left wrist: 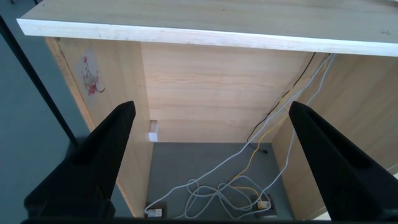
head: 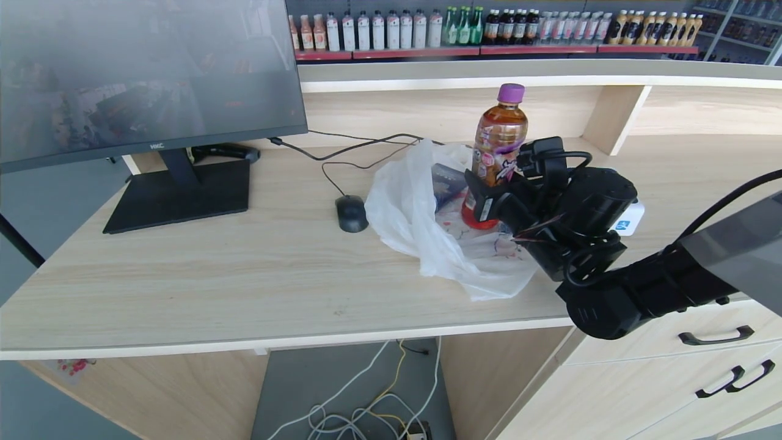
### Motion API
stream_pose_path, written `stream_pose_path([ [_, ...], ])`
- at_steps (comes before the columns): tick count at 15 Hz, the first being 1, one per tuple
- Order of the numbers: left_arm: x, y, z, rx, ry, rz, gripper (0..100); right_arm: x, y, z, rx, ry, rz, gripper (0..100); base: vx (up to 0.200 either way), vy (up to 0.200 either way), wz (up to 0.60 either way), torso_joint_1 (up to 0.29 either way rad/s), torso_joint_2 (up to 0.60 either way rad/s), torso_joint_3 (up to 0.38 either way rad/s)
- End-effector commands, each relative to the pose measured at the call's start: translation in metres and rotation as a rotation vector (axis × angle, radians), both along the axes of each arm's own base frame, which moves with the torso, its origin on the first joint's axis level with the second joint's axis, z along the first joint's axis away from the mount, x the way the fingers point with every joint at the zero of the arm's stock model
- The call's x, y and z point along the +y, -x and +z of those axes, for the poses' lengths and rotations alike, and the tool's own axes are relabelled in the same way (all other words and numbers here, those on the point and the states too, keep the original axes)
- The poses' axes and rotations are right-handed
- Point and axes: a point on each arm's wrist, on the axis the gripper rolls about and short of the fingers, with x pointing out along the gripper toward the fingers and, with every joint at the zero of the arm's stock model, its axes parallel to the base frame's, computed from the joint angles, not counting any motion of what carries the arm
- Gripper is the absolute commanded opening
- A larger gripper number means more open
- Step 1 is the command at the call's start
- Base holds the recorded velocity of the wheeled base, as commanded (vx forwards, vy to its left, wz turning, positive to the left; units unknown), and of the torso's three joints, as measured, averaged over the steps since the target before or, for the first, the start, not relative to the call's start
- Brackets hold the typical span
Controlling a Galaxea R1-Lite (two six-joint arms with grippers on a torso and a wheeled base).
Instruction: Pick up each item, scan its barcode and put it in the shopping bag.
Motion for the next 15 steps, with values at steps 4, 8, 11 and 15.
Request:
stream_pose_path([
  [4, 0.0, 0.0, 0.0, 0.0, 0.0, 0.0, 100, 0.001, -0.002, -0.006, 0.016, 0.008, 0.001, 0, 0.0, 0.0, 0.0, 0.0, 0.0, 0.0],
  [8, 0.0, 0.0, 0.0, 0.0, 0.0, 0.001, 100, 0.001, -0.002, -0.006, 0.01, 0.004, 0.001, 0, 0.0, 0.0, 0.0, 0.0, 0.0, 0.0],
  [11, 0.0, 0.0, 0.0, 0.0, 0.0, 0.0, 100, 0.0, 0.0, -0.002, 0.001, 0.0, 0.001, 100, 0.0, 0.0, 0.0, 0.0, 0.0, 0.0],
  [15, 0.0, 0.0, 0.0, 0.0, 0.0, 0.0, 100, -0.008, 0.017, 0.017, -0.028, -0.014, 0.001, 100, 0.0, 0.0, 0.0, 0.0, 0.0, 0.0],
])
